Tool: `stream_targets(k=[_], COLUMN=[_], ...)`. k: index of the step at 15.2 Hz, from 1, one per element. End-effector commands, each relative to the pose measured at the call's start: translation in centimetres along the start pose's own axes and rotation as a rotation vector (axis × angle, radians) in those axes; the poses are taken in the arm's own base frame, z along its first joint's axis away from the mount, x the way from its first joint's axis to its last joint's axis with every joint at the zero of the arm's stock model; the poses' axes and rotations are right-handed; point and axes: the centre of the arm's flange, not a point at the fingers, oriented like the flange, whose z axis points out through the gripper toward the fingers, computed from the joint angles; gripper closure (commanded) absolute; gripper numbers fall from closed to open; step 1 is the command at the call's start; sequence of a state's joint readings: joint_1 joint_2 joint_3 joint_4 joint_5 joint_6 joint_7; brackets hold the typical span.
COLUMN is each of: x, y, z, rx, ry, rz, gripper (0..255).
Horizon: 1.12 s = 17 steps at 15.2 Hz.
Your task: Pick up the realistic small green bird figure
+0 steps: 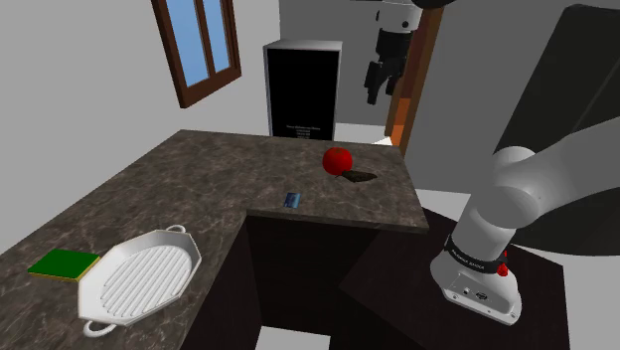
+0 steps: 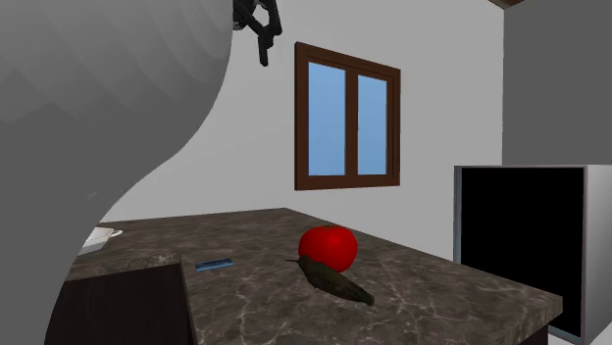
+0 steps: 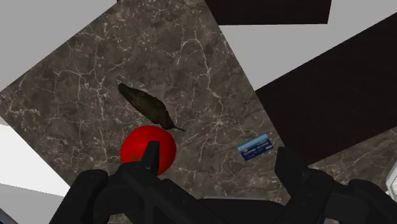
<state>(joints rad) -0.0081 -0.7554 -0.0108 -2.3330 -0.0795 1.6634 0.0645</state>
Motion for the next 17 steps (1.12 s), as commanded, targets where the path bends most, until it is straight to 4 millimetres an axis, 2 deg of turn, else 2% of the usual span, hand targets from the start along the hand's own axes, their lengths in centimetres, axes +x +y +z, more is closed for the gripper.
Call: stream_targets(k=[1, 9, 17], x=[0.0, 0.0, 1.4], y=[0.0, 3.8, 7.4], z=[0.0, 9.9, 19.8], rx=[0.000, 0.004, 0.007], ry=[0.000, 0.054, 0.107], rz=[0.000, -0.215, -0.430], gripper=[0, 0, 0])
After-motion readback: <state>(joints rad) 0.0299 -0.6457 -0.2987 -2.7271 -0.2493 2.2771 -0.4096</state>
